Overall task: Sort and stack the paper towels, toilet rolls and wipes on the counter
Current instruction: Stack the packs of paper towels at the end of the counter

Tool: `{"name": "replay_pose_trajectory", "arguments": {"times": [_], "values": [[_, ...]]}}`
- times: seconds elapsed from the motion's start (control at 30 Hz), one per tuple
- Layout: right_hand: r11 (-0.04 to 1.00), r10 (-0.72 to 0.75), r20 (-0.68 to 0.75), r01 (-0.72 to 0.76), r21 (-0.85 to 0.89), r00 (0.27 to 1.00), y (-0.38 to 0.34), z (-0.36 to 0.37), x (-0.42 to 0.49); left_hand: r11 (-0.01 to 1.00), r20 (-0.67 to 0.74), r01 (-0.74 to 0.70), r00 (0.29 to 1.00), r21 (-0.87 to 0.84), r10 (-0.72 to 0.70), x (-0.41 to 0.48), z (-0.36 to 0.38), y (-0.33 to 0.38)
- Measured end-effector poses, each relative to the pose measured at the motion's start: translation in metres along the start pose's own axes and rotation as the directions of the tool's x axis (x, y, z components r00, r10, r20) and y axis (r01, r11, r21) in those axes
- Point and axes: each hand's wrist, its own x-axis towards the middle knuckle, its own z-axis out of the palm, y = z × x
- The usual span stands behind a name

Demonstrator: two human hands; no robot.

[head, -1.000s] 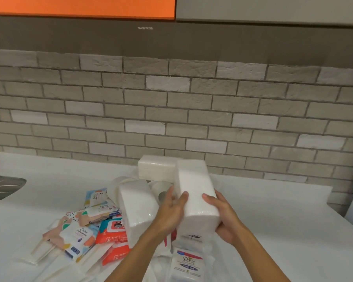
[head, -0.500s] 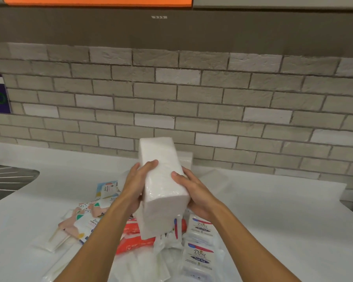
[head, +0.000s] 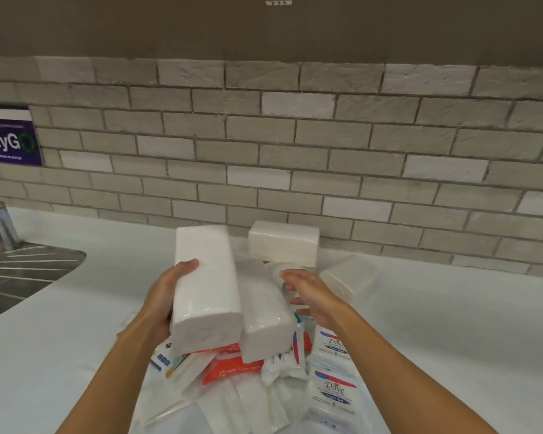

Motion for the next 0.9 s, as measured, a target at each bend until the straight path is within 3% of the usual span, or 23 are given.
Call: {"name": "replay_pose_trajectory", "arguments": {"times": [0.3, 0.47, 0.9], "values": [[0.991, 0.134, 0.084, -0.136, 0.015, 0.987, 0.029, -0.006, 0.014, 0.995, -0.026, 0.055, 0.998, 0.080, -0.053, -0.010, -0.007, -0.025], [0.952, 0.235, 0.191, -0.265, 0.155, 0.953, 0.032, 0.018, 0.030, 0.992, -0.097, 0.059, 0.994, 0.109, -0.048, -0.001, -0.019, -0.030], [0.960, 0.185, 0.175, -0.216, 0.176, 0.967, 0.031, 0.027, 0.033, 0.992, -0.084, 0.115, 0.989, -0.046, -0.118, 0.003, -0.019, -0.050]]}}
